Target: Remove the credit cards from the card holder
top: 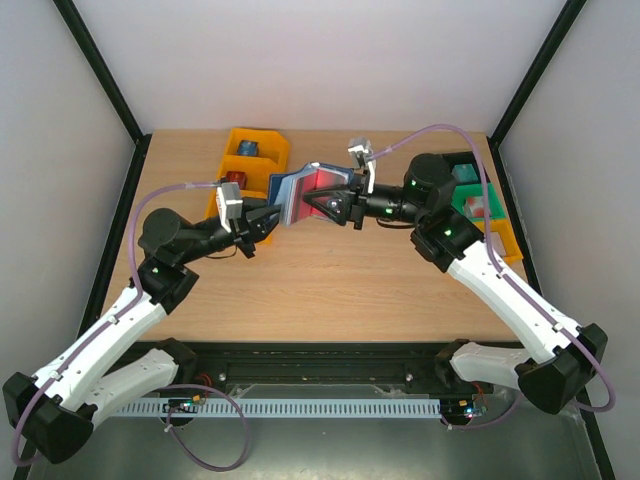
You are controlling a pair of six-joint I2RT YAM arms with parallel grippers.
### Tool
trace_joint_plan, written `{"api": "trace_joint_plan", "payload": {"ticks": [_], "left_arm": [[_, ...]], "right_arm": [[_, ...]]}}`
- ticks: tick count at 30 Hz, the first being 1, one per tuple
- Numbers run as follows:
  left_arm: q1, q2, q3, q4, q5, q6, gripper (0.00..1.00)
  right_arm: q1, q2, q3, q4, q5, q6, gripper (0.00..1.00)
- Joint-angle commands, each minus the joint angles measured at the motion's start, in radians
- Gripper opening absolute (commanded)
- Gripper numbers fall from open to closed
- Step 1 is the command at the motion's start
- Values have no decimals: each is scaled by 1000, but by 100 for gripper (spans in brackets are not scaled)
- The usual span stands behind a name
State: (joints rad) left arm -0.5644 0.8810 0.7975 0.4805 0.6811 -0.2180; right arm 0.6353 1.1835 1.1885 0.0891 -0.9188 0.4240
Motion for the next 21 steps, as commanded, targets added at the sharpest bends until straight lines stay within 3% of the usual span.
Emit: {"api": "trace_joint_plan", "payload": {"ticks": [1, 13, 16, 21], "left_arm": [[-1, -18, -6, 62, 31, -18, 2], [25, -38, -19, 46, 31, -42, 9], [35, -44, -18, 30, 40, -44, 18], [74, -61, -3, -28, 61, -32, 36]], "right_arm": [[5, -30, 16, -1, 21, -30, 40], [4, -33, 38, -94, 18, -64, 8], [3, -26, 54, -125, 16, -78, 2], [-14, -19, 78, -165, -2, -99, 2]]}}
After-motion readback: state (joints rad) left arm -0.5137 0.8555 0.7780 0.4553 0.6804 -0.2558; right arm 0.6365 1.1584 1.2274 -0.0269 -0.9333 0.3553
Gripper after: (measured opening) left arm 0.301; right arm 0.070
